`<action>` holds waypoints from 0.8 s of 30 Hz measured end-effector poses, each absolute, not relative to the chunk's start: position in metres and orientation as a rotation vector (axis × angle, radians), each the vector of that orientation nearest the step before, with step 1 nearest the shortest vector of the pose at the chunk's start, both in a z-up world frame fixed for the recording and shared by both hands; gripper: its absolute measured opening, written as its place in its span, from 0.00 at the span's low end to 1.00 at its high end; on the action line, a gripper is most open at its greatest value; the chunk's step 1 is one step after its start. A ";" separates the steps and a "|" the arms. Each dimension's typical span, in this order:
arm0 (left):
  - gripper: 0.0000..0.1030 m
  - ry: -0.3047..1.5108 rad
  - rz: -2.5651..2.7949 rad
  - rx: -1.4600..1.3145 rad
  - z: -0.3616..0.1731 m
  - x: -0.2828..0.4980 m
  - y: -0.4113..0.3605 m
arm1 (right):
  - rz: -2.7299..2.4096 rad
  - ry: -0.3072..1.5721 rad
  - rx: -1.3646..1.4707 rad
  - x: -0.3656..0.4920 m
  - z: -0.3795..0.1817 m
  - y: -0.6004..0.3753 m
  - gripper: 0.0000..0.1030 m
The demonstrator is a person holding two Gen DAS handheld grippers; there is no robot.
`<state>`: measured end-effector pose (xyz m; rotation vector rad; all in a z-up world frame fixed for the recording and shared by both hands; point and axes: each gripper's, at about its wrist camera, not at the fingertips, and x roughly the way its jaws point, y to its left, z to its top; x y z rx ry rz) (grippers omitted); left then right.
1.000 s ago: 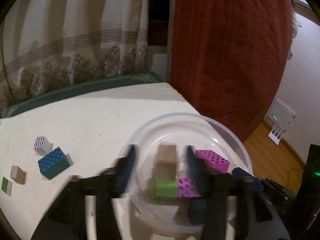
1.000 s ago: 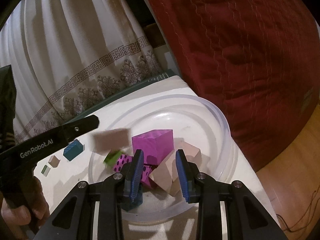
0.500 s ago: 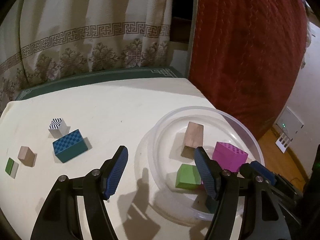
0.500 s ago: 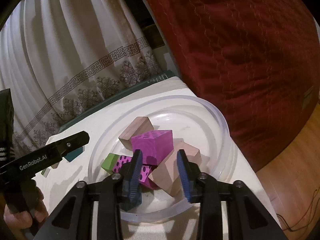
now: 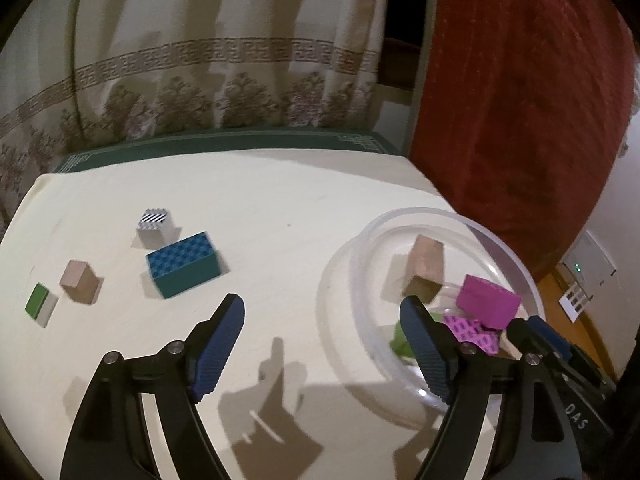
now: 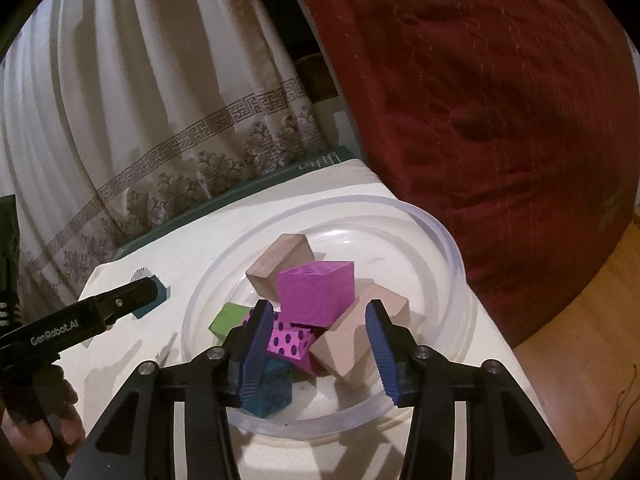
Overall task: Organize rigid objects
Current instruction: 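Withdraw both tools from the bowl toward the remaining blocks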
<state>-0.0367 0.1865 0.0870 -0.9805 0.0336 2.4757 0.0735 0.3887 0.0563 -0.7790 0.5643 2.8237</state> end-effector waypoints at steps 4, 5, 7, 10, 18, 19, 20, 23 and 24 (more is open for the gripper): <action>0.79 0.010 2.501 -0.998 0.084 -0.038 0.173 | 2.835 0.544 -0.775 0.076 0.059 0.383 0.57; 0.79 0.003 2.505 -1.002 0.084 -0.038 0.170 | 2.837 0.538 -0.773 0.076 0.060 0.381 0.57; 0.79 -0.008 2.512 -1.009 0.083 -0.038 0.165 | 2.842 0.532 -0.777 0.076 0.061 0.377 0.58; 0.79 -0.016 2.523 -1.013 0.082 -0.038 0.157 | 2.851 0.521 -0.787 0.076 0.062 0.371 0.58; 0.79 -0.046 2.559 -1.022 0.080 -0.041 0.135 | 2.882 0.482 -0.798 0.076 0.066 0.353 0.61; 0.79 -0.048 2.566 -1.024 0.079 -0.042 0.132 | 2.886 0.477 -0.801 0.075 0.066 0.351 0.61; 0.79 -0.050 2.572 -1.026 0.079 -0.043 0.129 | 2.889 0.474 -0.804 0.075 0.067 0.349 0.61; 0.79 -0.063 2.596 -1.038 0.077 -0.047 0.117 | 2.901 0.458 -0.809 0.075 0.068 0.343 0.61; 0.79 -0.071 2.603 -1.041 0.077 -0.048 0.113 | 2.905 0.454 -0.809 0.074 0.069 0.340 0.61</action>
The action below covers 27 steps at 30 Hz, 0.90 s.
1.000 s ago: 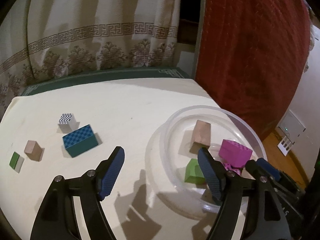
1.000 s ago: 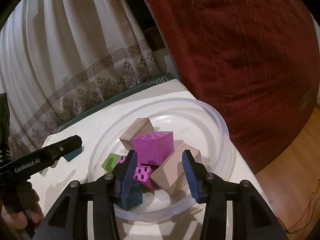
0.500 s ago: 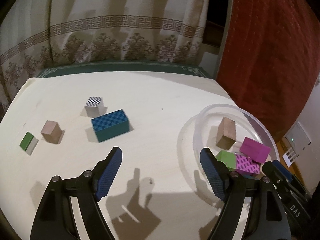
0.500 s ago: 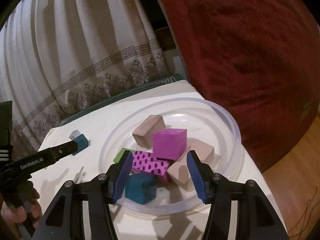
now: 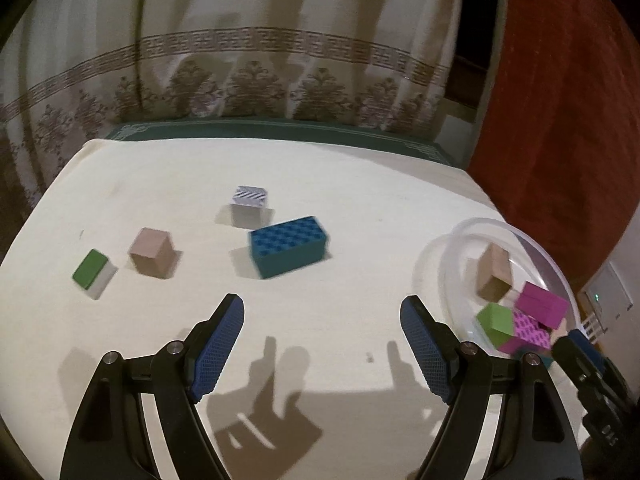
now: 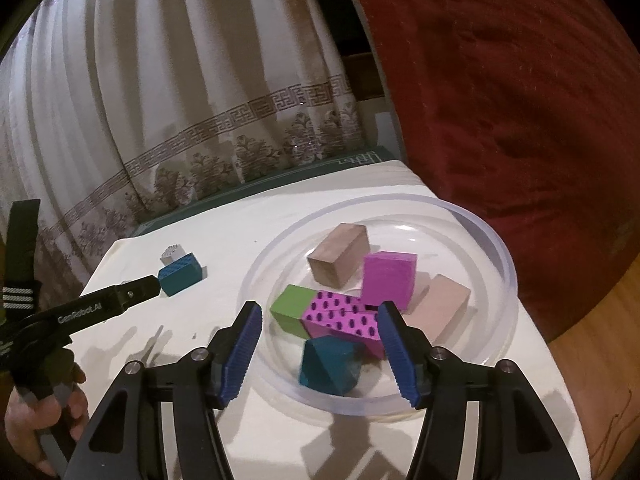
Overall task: Organize rigid objects
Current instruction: 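Withdraw both tools from the bowl toward the remaining blocks, then grasp the green flat block with the left tool while the right tool grasps the teal checkered block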
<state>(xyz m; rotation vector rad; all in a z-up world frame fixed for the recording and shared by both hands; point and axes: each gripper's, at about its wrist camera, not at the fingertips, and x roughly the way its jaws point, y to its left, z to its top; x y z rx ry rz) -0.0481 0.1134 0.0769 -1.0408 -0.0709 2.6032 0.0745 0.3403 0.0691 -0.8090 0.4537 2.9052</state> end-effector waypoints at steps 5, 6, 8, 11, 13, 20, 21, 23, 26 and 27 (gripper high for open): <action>0.79 -0.103 2.640 -1.053 0.074 -0.054 0.092 | 2.929 0.430 -0.820 0.072 0.072 0.329 0.63; 0.79 -0.107 2.647 -1.054 0.074 -0.056 0.088 | 2.934 0.423 -0.822 0.072 0.073 0.327 0.63; 0.79 -0.115 2.661 -1.053 0.072 -0.058 0.078 | 2.944 0.411 -0.826 0.071 0.074 0.321 0.65; 0.79 -0.129 2.686 -1.066 0.069 -0.063 0.063 | 2.957 0.397 -0.832 0.069 0.075 0.314 0.66; 0.79 -0.146 2.704 -1.074 0.068 -0.066 0.053 | 2.963 0.390 -0.841 0.067 0.075 0.309 0.67; 0.79 -0.184 2.780 -1.099 0.065 -0.077 0.016 | 2.988 0.361 -0.858 0.063 0.077 0.296 0.69; 0.79 -0.190 2.786 -1.104 0.064 -0.079 0.012 | 2.993 0.356 -0.861 0.062 0.077 0.294 0.69; 0.79 -0.204 2.801 -1.115 0.061 -0.082 0.002 | 2.998 0.349 -0.867 0.062 0.077 0.290 0.70; 0.79 -0.210 2.822 -1.132 0.057 -0.087 -0.009 | 3.004 0.336 -0.878 0.061 0.076 0.286 0.73; 0.79 -0.209 2.828 -1.135 0.055 -0.089 -0.011 | 3.005 0.327 -0.882 0.060 0.076 0.284 0.74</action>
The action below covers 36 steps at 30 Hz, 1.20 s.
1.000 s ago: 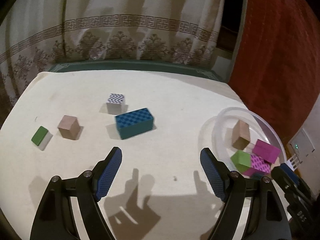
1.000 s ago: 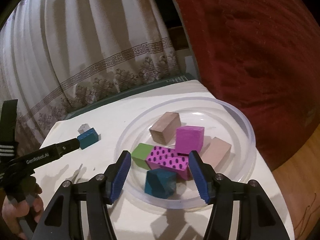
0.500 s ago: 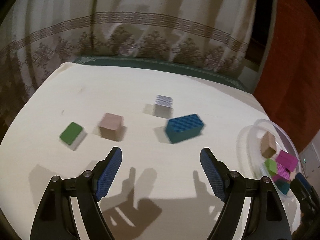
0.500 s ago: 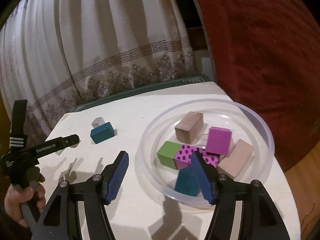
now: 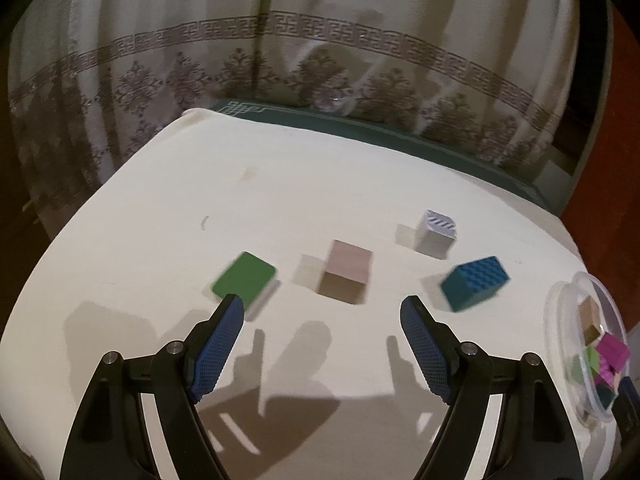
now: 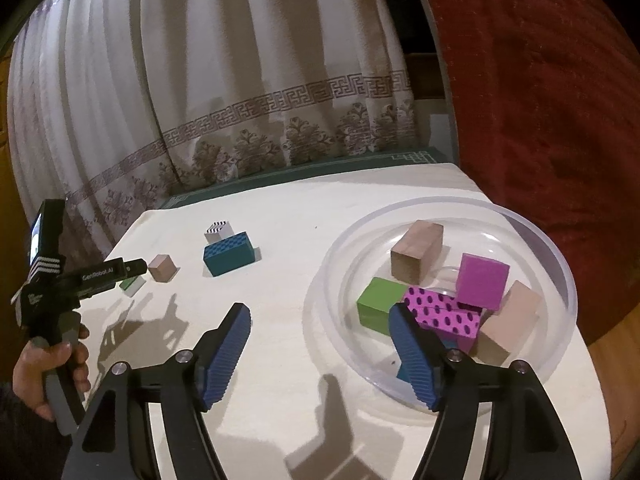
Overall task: Organize rigid objects
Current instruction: 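Grasp the green flat block with the left tool while the right tool grasps the teal checkered block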
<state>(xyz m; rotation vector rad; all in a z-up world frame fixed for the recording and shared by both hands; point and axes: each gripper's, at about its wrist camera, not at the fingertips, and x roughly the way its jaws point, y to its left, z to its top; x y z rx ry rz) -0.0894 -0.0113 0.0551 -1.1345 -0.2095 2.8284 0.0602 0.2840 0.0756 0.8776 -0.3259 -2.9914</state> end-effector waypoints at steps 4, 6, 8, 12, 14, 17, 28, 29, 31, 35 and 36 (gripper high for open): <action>0.79 -0.212 2.852 -1.144 0.048 -0.100 -0.023 | -2.983 -0.314 0.891 0.058 0.074 0.280 0.74; 0.79 -0.206 2.862 -1.156 0.043 -0.106 -0.030 | -2.980 -0.309 0.895 0.057 0.075 0.278 0.74; 0.79 -0.200 2.867 -1.160 0.039 -0.111 -0.034 | -2.972 -0.302 0.898 0.055 0.075 0.276 0.74; 0.78 -0.184 2.870 -1.189 0.032 -0.121 -0.039 | -2.946 -0.285 0.913 0.049 0.077 0.269 0.74; 0.70 -0.171 2.881 -1.205 0.028 -0.126 -0.040 | -2.941 -0.267 0.915 0.046 0.078 0.266 0.74; 0.49 -0.210 2.855 -1.234 0.023 -0.132 -0.044 | -2.936 -0.204 0.904 0.041 0.083 0.257 0.74; 0.43 -0.244 2.894 -1.144 0.033 -0.116 -0.048 | -2.843 -0.160 0.944 0.008 0.084 0.231 0.74; 0.43 -0.251 2.892 -1.134 0.035 -0.115 -0.048 | -2.838 -0.155 0.948 0.004 0.084 0.229 0.74; 0.43 -0.270 2.888 -1.106 0.040 -0.110 -0.049 | -2.829 -0.147 0.955 -0.006 0.085 0.226 0.74; 0.43 -0.304 2.871 -1.076 0.044 -0.103 -0.050 | -2.811 -0.168 0.981 -0.026 0.084 0.221 0.74; 0.43 -0.313 2.867 -1.070 0.045 -0.103 -0.051 | -2.807 -0.168 0.983 -0.031 0.084 0.218 0.74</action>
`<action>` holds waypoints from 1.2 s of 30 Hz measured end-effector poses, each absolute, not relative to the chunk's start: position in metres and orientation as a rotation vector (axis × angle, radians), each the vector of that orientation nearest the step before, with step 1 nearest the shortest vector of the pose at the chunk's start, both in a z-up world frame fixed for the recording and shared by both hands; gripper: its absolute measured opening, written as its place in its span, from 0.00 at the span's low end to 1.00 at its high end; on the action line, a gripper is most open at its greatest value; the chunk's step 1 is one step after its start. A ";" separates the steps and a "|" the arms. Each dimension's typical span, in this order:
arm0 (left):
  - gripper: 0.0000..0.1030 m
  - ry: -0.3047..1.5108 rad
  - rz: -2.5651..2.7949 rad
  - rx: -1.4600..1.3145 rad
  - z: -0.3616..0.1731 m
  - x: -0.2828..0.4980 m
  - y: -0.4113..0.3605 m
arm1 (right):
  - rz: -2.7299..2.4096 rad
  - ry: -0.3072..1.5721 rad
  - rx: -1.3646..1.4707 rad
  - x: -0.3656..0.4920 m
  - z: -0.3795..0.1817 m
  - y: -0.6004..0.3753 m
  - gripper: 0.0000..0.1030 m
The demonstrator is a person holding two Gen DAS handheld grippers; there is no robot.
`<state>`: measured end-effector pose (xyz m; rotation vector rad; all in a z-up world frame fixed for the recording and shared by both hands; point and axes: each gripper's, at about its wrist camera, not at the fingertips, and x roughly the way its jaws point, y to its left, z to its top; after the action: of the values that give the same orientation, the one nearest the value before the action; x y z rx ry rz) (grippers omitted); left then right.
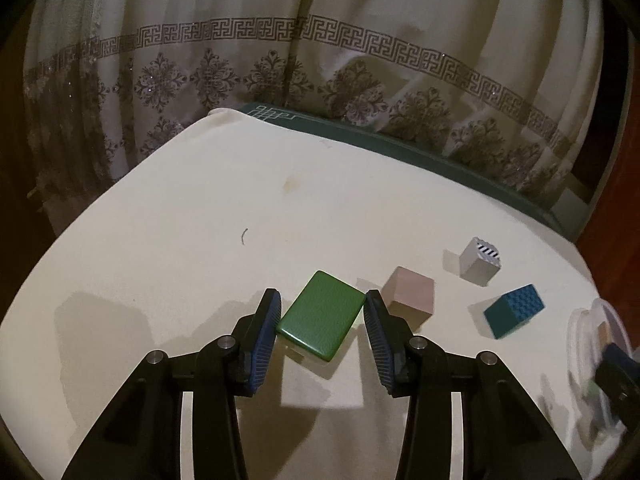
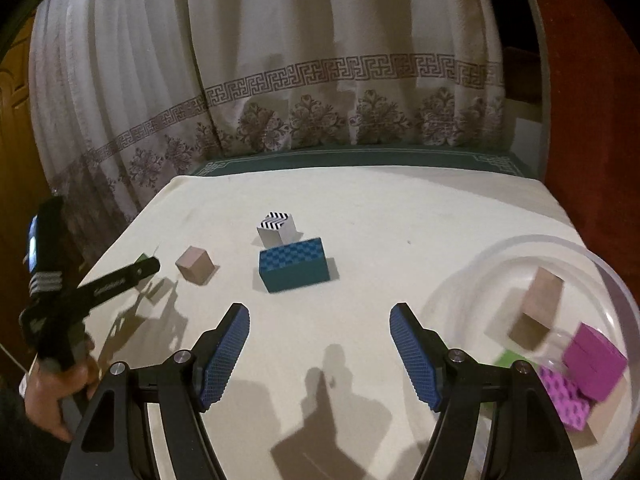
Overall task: Organize rigid objects
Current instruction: 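Grasp the green flat block with the left tool while the right tool grasps the teal checkered block, then carry the teal checkered block into the bowl and open the right tool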
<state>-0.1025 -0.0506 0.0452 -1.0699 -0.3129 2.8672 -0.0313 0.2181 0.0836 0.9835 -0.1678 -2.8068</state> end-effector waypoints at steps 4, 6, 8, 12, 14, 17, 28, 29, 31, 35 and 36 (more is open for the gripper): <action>0.43 -0.340 2.860 -1.040 0.049 -0.098 -0.051 | -2.791 -0.103 1.006 -0.052 0.078 0.203 0.74; 0.43 -0.339 2.851 -1.037 0.049 -0.097 -0.049 | -2.773 -0.083 1.027 -0.062 0.073 0.196 0.74; 0.43 -0.335 2.840 -1.041 0.048 -0.096 -0.046 | -2.752 -0.085 1.054 -0.073 0.069 0.192 0.74; 0.43 -0.328 2.839 -1.033 0.049 -0.094 -0.042 | -2.719 -0.084 1.114 -0.095 0.059 0.184 0.74; 0.43 -0.326 2.845 -1.025 0.050 -0.094 -0.042 | -2.705 -0.081 1.144 -0.106 0.054 0.181 0.74; 0.43 -0.346 2.847 -1.022 0.050 -0.093 -0.045 | -2.708 -0.075 1.172 -0.119 0.049 0.179 0.74; 0.43 -0.387 2.858 -1.005 0.050 -0.092 -0.051 | -2.698 -0.061 1.203 -0.135 0.038 0.173 0.66; 0.43 -0.394 2.858 -1.006 0.050 -0.092 -0.052 | -2.704 -0.052 1.203 -0.136 0.038 0.173 0.64; 0.43 -0.404 2.861 -1.005 0.050 -0.092 -0.054 | -2.699 -0.057 1.200 -0.136 0.038 0.173 0.64; 0.43 -0.409 2.863 -1.005 0.050 -0.092 -0.056 | -2.701 -0.074 1.198 -0.131 0.038 0.174 0.64; 0.43 -0.409 2.863 -1.005 0.050 -0.092 -0.056 | -2.700 -0.082 1.195 -0.129 0.039 0.175 0.64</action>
<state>-0.0921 -0.0562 0.0497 -1.0047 -0.4095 2.8630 -0.1286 0.1745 0.0387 1.1951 -0.0820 -2.7001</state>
